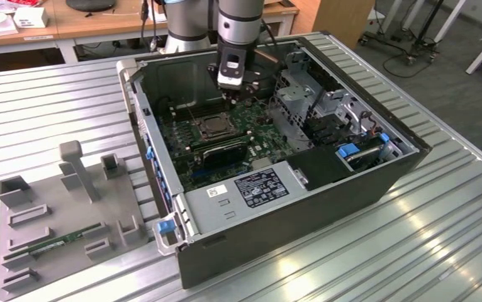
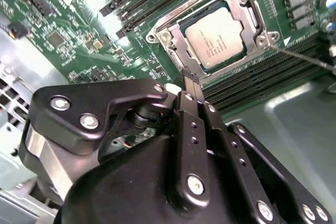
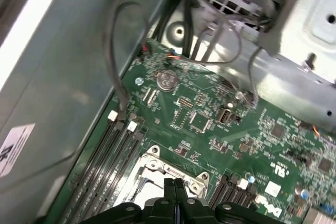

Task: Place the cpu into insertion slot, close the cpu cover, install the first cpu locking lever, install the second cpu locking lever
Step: 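Close the cpu cover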

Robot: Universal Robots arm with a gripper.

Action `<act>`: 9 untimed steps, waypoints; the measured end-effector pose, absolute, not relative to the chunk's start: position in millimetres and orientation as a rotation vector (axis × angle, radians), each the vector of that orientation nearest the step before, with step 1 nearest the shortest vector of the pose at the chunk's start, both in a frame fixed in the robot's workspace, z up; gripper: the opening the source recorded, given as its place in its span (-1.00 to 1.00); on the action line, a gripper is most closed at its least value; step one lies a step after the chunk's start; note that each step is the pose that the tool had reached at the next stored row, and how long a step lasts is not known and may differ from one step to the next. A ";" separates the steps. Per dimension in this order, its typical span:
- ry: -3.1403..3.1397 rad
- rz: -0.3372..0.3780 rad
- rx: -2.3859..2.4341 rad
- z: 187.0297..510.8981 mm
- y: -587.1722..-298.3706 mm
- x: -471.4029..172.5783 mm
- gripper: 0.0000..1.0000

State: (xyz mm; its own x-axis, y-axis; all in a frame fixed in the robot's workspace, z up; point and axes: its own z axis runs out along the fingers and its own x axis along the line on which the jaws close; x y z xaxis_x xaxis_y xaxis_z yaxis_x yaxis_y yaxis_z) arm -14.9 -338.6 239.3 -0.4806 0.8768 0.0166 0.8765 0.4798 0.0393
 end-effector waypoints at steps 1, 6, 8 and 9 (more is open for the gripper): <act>2.712 0.066 1.574 239.0 -338.6 -15.0 -0.79; 2.735 0.066 1.534 238.7 -338.6 -14.9 -0.79; 2.735 0.066 1.534 238.7 -338.6 -14.9 -0.79; 2.735 0.066 1.534 238.7 -338.6 -14.9 -0.79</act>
